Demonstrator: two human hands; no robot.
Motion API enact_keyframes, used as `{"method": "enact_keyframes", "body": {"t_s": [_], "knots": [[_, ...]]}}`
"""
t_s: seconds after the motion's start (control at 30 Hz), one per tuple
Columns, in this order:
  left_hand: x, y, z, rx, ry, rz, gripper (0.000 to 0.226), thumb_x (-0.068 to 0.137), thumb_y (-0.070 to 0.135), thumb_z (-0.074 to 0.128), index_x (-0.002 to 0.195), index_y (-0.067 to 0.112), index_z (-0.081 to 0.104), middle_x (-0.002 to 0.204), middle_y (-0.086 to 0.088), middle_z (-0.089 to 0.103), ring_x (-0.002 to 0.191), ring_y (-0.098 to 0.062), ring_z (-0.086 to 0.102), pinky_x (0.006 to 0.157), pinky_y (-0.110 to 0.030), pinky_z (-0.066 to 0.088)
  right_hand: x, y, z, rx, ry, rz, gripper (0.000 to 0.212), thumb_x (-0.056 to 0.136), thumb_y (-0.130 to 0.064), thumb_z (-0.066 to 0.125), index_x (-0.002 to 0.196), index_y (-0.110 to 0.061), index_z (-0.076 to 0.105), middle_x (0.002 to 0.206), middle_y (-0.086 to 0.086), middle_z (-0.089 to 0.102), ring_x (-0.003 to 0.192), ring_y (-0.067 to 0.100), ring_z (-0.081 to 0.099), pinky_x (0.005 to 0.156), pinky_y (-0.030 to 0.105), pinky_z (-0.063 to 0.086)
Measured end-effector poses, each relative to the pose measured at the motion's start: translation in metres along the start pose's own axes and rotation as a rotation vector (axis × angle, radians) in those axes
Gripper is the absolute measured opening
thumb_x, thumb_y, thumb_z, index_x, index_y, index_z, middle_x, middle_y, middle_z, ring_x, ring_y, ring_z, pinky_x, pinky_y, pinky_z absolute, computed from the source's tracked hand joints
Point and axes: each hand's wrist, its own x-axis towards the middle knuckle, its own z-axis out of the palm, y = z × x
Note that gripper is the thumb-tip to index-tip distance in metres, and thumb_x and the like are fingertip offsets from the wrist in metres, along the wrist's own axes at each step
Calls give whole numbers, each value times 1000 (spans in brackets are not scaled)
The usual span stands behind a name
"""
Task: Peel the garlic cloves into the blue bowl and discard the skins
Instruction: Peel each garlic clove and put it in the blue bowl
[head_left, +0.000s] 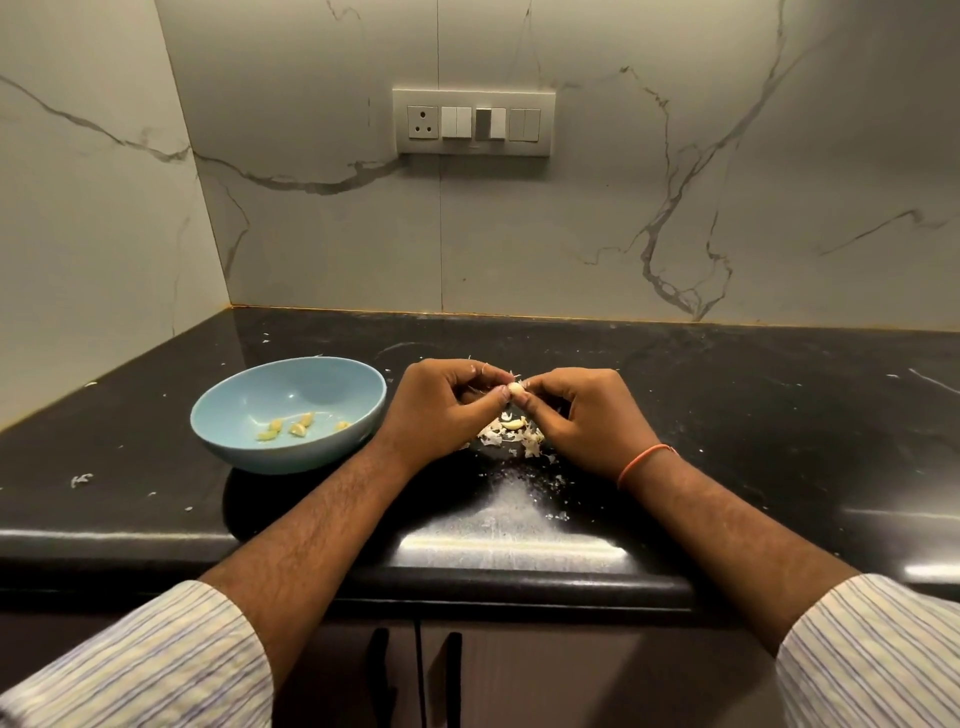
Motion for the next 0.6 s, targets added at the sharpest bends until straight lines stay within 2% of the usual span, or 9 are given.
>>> {"method": "enact_keyframes", "body": {"t_s": [0.2,0.4,0.6], "knots": [[-2,3,3,69,1,-57,8,85,24,86,87,19,80,65,11,70,55,3,57,60,-12,48,1,-5,2,-170,-97,-137,36,100,-41,55,99,-15,80,84,-3,71,69,14,63,64,37,56],[-2,2,4,84,-21,-125,7,82,19,84,81,20,77,67,9,71,56,3,58,61,-13,49,1,-8,4,-241,-127,-235,31,100,-31,54,104,-15,80,84,2,72,71,24,67,62,38,56],[-1,4,4,107,-18,-136,6,82,19,83,82,20,77,67,8,72,56,2,60,61,-12,51,1,-10,5,-283,-130,-246,28,97,-28,55,103,-15,80,82,2,72,70,26,67,60,38,56]]}}
